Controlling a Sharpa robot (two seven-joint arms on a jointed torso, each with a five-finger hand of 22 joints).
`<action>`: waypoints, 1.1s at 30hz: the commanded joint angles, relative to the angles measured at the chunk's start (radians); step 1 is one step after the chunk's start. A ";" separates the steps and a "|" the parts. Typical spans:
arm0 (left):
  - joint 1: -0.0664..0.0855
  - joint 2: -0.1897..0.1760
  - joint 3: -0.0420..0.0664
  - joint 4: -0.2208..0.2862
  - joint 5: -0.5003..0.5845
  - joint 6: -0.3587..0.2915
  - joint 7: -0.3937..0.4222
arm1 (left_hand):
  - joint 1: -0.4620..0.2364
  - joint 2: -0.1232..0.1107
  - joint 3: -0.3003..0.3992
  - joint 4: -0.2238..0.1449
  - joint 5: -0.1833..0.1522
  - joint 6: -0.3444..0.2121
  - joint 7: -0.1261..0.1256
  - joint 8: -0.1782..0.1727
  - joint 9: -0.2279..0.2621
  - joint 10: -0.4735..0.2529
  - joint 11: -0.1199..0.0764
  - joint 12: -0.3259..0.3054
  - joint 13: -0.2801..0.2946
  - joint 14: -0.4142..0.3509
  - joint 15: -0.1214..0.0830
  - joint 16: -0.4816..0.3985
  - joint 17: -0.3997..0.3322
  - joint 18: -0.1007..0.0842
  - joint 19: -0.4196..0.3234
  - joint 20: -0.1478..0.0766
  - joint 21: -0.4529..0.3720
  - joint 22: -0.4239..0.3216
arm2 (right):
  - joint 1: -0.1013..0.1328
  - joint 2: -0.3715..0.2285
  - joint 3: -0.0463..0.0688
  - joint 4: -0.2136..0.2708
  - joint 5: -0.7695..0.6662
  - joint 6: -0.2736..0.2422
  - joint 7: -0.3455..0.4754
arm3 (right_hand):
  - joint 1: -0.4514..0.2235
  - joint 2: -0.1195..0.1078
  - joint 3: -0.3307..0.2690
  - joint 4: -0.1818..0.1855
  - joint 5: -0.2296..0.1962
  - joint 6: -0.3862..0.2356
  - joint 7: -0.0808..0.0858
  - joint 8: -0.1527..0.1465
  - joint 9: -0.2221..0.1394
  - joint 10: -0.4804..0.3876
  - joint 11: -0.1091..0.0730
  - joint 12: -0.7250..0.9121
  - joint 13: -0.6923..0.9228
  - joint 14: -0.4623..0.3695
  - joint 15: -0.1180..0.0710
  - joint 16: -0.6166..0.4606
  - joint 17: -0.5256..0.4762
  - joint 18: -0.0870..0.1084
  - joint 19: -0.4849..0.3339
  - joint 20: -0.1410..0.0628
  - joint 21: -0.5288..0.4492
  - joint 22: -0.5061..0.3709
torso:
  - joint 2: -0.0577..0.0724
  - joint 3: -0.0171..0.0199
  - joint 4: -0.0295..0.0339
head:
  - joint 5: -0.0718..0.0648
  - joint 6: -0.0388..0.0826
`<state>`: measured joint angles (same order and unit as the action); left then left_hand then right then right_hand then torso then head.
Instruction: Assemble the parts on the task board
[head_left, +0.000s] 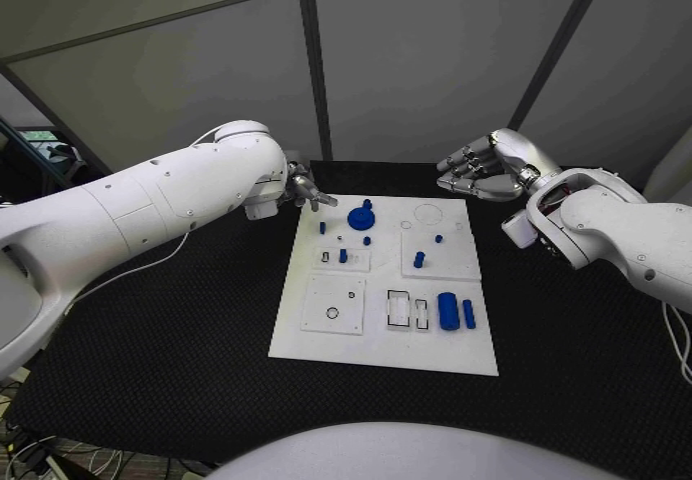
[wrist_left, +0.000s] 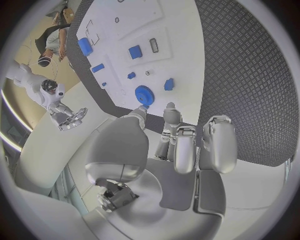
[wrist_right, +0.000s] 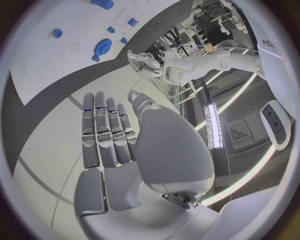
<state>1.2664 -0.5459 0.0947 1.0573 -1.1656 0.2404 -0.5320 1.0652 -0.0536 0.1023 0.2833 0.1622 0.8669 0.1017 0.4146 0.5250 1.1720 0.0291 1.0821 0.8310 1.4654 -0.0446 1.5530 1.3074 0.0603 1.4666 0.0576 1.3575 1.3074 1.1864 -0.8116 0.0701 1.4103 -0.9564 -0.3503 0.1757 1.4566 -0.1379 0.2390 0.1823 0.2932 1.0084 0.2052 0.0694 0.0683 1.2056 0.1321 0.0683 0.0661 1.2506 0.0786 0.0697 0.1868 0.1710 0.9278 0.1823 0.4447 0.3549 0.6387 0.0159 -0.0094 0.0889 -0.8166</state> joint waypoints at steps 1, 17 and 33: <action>0.003 0.016 -0.002 -0.038 -0.023 0.056 0.012 | 0.010 0.001 -0.008 0.000 0.000 0.010 0.001 -0.005 -0.004 -0.005 -0.002 0.001 -0.002 0.099 0.005 0.004 0.244 0.000 0.002 0.009 -0.004 0.038 | 0.002 0.002 0.001 0.001 -0.002 0.006 0.001 | -0.010 0.003 -0.005 0.000 0.007 -0.007 -0.001 -0.004 -0.001 -0.006 0.002 -0.004 -0.001 0.001 0.006 -0.006 -0.001 0.010 0.001 0.009 -0.005 -0.002 | -0.001 -0.0001 0.0003 | -0.003 -0.004; -0.001 0.069 -0.022 -0.139 -0.019 0.075 0.031 | 0.004 0.018 -0.053 0.006 0.000 0.042 -0.007 0.006 -0.017 -0.002 -0.008 0.006 -0.001 0.101 0.001 0.009 0.251 -0.001 0.004 0.006 -0.001 0.044 | 0.002 0.007 0.001 0.000 -0.004 0.009 0.002 | -0.009 0.005 -0.005 -0.001 0.009 -0.008 -0.002 -0.004 -0.001 -0.007 0.002 -0.003 -0.001 0.001 0.006 -0.006 -0.002 0.010 0.002 0.009 -0.007 -0.003 | -0.003 0.0003 -0.0002 | -0.002 -0.011; -0.012 0.089 -0.034 -0.155 -0.016 0.094 0.042 | 0.029 0.034 -0.076 0.000 0.002 0.062 -0.016 0.031 -0.012 -0.001 -0.016 0.009 -0.002 0.103 -0.005 0.012 0.255 -0.002 0.006 0.001 0.001 0.048 | 0.001 0.012 0.001 -0.002 -0.005 0.011 0.002 | -0.008 0.006 -0.004 -0.002 0.010 -0.008 -0.002 -0.003 -0.001 -0.007 0.002 -0.003 -0.001 0.000 0.006 -0.006 -0.003 0.010 0.003 0.010 -0.008 -0.004 | -0.003 0.0006 0.0005 | -0.004 -0.012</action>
<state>1.2534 -0.4587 0.0607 0.9046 -1.1801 0.3167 -0.5046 1.0889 -0.0215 0.0330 0.2840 0.1622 0.9204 0.0874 0.4414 0.5125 1.1729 0.0215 1.0874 0.8294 1.4653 -0.0447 1.5607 1.3074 0.0605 1.4666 0.0575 1.3576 1.3074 1.1862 -0.8004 0.0702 1.4075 -0.9586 -0.3446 0.1742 1.4526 -0.1338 0.2390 0.1823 0.2972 1.0085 0.2053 0.0694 0.0683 1.2057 0.1322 0.0683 0.0661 1.2507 0.0786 0.0697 0.1858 0.1710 0.9312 0.1858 0.4400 0.3518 0.6355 0.0166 -0.0089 0.0854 -0.8282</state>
